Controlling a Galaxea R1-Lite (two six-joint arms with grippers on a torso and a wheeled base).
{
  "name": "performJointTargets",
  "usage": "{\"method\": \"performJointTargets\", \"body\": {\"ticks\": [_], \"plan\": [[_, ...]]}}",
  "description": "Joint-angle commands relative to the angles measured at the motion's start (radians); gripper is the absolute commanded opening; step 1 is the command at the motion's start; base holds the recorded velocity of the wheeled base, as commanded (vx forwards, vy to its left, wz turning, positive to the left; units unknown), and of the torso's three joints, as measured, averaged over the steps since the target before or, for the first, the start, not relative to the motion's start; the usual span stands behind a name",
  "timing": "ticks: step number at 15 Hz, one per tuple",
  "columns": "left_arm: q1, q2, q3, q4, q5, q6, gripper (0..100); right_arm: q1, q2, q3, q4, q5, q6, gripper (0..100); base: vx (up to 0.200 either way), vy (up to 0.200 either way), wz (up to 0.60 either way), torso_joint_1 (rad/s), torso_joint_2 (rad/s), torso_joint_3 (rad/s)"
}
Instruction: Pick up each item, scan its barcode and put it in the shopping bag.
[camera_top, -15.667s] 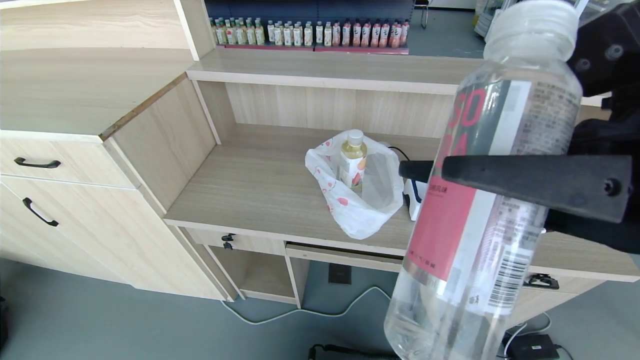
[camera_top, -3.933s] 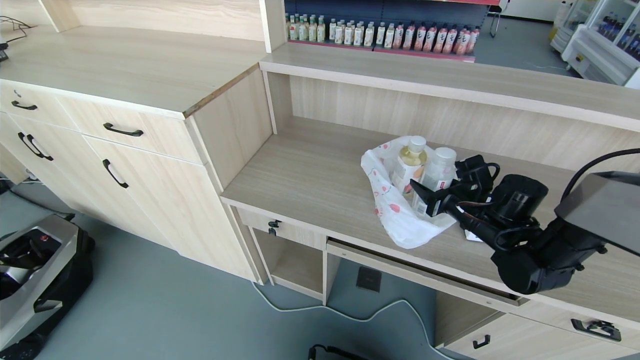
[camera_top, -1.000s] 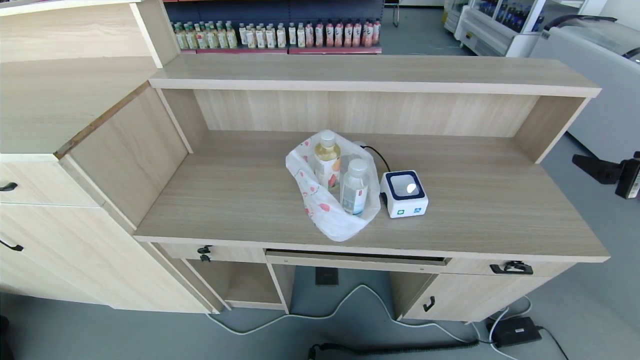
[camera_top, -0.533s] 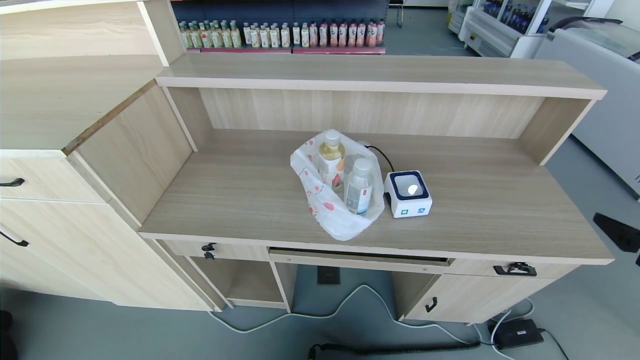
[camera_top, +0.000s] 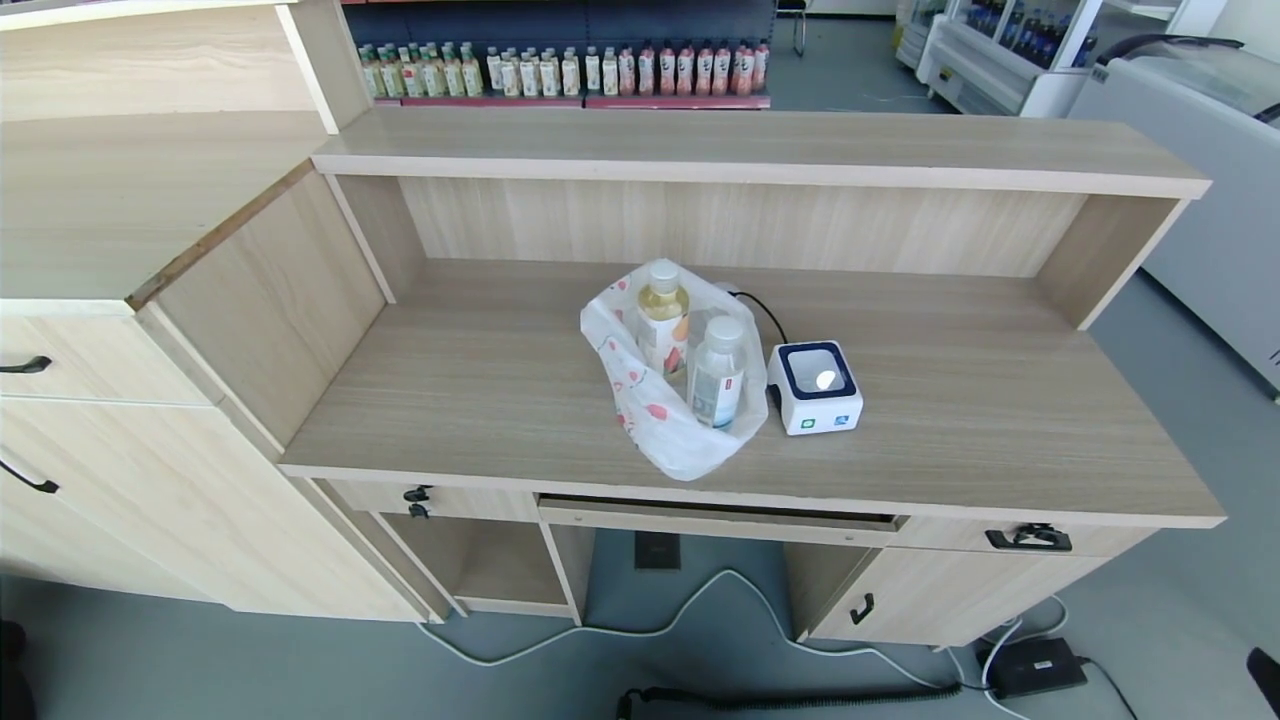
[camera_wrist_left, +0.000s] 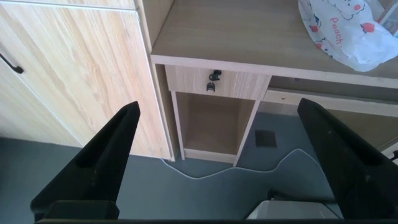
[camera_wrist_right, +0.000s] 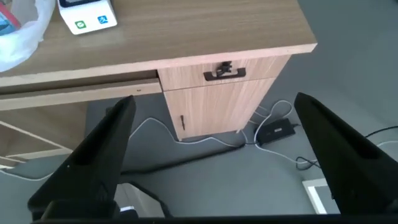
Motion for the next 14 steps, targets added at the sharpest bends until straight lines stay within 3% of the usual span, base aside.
{"method": "performJointTargets", "body": {"ticks": [1, 4, 10, 14], "plan": [[0.001, 0.0, 0.0, -0.001, 0.002, -0.001, 100, 0.108, -0.345, 0.023, 0.209, -0.1, 0.017, 100, 0.0, 0.0, 0.0, 0.0, 0.0, 0.0], [0.001, 0.0, 0.0, -0.001, 0.002, 0.001, 100, 0.15, -0.451, 0.023, 0.257, -0.094, 0.02, 100, 0.0, 0.0, 0.0, 0.0, 0.0, 0.0], [0.001, 0.0, 0.0, -0.001, 0.002, -0.001, 100, 0.151, -0.457, 0.023, 0.257, -0.09, 0.026, 100, 0.0, 0.0, 0.0, 0.0, 0.0, 0.0], [0.001, 0.0, 0.0, -0.001, 0.0, -0.001, 100, 0.153, -0.457, 0.023, 0.287, -0.091, 0.141, 100, 0.0, 0.0, 0.0, 0.0, 0.0, 0.0]]}}
